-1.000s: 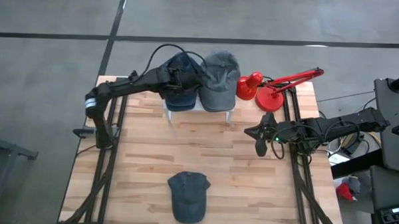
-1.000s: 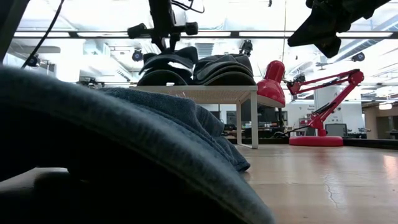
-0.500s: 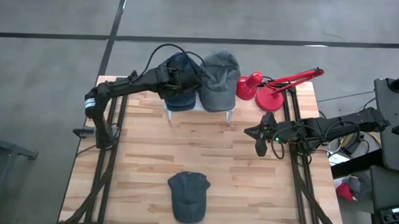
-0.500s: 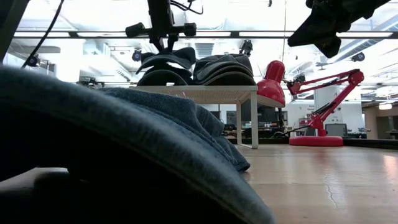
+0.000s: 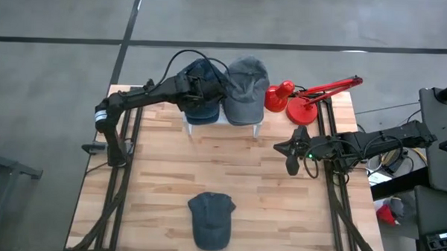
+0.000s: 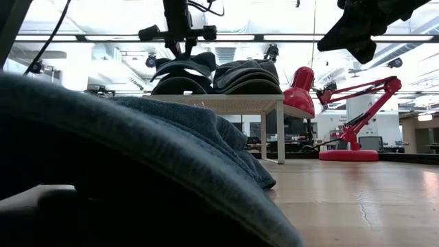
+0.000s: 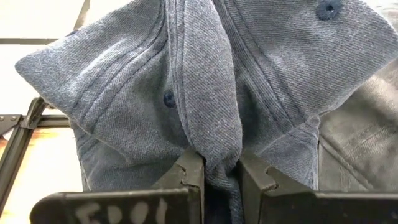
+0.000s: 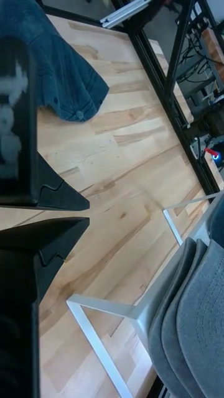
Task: Pick & Place hat
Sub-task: Stack the top black cap on the black cap on the shelf
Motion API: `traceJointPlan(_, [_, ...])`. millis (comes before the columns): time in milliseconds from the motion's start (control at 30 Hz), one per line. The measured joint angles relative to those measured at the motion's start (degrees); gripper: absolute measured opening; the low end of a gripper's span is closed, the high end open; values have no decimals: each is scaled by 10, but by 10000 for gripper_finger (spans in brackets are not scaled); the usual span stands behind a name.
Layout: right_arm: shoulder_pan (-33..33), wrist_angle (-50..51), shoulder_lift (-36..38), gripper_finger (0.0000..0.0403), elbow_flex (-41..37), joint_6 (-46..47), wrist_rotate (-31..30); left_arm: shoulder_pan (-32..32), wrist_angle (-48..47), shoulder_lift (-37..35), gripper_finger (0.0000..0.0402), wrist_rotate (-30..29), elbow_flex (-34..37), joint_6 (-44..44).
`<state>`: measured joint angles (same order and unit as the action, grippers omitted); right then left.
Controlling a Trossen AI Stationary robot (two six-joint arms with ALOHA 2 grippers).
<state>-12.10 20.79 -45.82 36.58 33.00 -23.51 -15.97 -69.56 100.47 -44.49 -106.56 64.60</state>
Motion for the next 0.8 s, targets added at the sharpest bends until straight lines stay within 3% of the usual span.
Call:
traceJointPlan(333, [0, 0, 0, 27, 0, 0, 0, 0, 12, 0, 81, -1, 9, -9])
traceJointPlan(800, [0, 0, 0, 27, 0, 0, 0, 0, 41, -1, 208, -3, 6, -48])
